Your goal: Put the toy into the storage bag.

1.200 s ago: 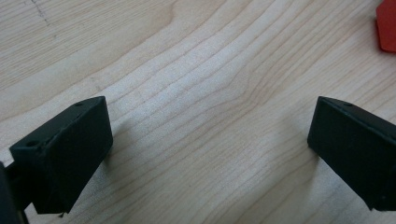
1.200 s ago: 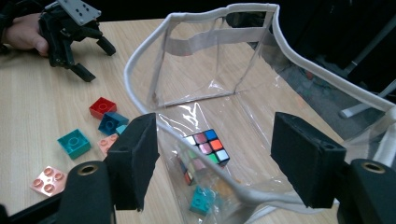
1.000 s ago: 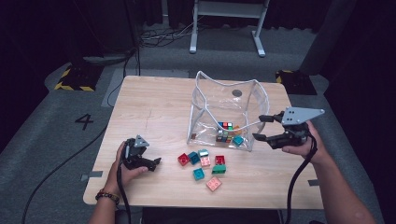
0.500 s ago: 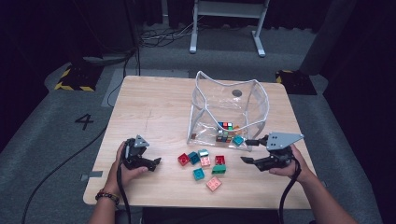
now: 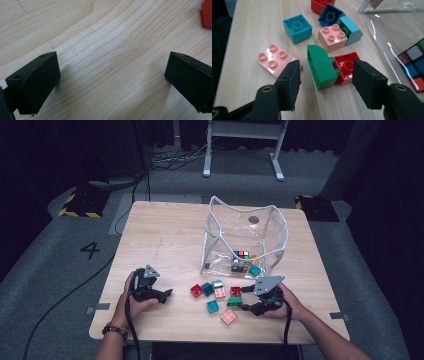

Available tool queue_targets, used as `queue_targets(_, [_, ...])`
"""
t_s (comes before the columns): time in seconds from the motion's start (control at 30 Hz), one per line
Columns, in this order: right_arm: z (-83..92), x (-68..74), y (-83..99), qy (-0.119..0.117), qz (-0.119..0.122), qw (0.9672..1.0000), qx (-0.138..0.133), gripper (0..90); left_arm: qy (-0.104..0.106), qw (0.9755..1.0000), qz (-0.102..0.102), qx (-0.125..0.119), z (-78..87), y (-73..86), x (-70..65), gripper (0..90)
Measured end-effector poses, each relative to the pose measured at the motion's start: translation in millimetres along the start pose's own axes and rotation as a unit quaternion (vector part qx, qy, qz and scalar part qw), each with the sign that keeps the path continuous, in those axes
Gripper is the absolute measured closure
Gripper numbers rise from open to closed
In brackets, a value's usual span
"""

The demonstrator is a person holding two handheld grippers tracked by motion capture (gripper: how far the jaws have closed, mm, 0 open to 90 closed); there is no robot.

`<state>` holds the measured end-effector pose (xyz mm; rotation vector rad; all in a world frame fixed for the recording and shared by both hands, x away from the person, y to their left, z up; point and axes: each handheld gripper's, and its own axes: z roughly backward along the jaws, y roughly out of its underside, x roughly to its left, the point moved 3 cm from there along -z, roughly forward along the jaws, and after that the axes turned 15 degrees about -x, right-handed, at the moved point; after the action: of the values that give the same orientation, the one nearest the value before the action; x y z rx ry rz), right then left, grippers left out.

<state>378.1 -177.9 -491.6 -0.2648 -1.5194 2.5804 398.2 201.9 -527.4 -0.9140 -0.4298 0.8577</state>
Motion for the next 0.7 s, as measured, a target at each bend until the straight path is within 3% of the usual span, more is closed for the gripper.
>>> queue_targets(0.07, [-7.3,-0.9,2.5,-0.005,0.000,1.0000,-0.006,40.3,0.000,1.0000,0.000,0.000,0.0,0.0,0.0,0.3])
queue_targets(0.13, [-10.6,-2.5,4.4,-0.010,0.015,0.9998,-0.003,40.3,-0.001,1.0000,0.000,-0.001,-0.2,0.1,-0.1,0.3])
queue_targets(0.17, [-12.4,0.0,4.3,-0.008,0.002,1.0000,-0.005,40.4,0.000,1.0000,0.000,0.000,0.0,0.0,-0.1,0.3])
queue_targets(0.3, [-14.5,1.9,4.2,-0.011,0.015,0.9998,-0.001,41.1,0.001,1.0000,0.001,0.000,-0.1,0.1,-0.2,0.3])
queue_targets(0.33, [-15.2,4.2,3.2,-0.006,0.003,1.0000,-0.008,42.2,0.000,1.0000,0.000,0.000,0.0,0.0,-0.1,0.3])
queue_targets(0.4, [-14.7,2.7,3.0,-0.013,0.021,0.9997,-0.010,44.1,0.001,1.0000,0.001,0.000,0.0,0.0,-0.1,0.3])
queue_targets(0.57, [-17.0,5.9,4.8,-0.018,0.010,0.9997,-0.012,54.0,0.000,1.0000,0.000,0.000,0.0,0.0,0.0,0.3])
queue_targets(0.7, [-20.2,5.6,9.4,-0.024,0.014,0.9996,0.004,57.7,0.001,1.0000,0.000,0.000,0.0,0.0,-0.1,0.3])
